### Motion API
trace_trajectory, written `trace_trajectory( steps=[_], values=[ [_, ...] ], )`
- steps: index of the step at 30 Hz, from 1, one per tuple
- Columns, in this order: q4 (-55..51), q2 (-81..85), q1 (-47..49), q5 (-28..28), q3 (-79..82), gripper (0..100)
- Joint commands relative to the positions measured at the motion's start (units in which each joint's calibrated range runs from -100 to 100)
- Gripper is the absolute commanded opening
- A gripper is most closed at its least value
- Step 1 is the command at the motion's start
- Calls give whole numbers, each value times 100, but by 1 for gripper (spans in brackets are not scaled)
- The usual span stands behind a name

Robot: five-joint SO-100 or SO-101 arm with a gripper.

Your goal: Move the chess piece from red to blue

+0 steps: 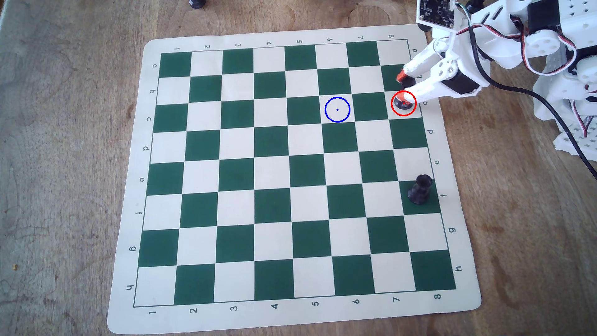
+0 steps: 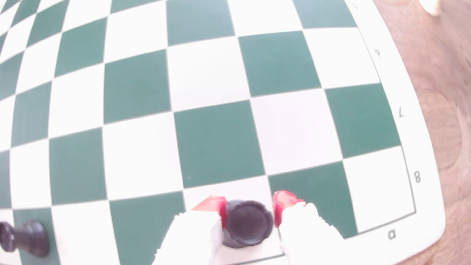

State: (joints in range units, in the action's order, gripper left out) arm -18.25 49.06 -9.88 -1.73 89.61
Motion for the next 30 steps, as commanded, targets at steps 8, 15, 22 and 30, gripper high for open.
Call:
trace_trajectory(
  steps=[8,15,22,30],
  values=[
    [88,77,38,-15,51,13],
    [105,86,38,-15,51,0],
    [-75,230,54,-15,-67,0],
    [-1328,612,226,83,-1445,0]
  ],
)
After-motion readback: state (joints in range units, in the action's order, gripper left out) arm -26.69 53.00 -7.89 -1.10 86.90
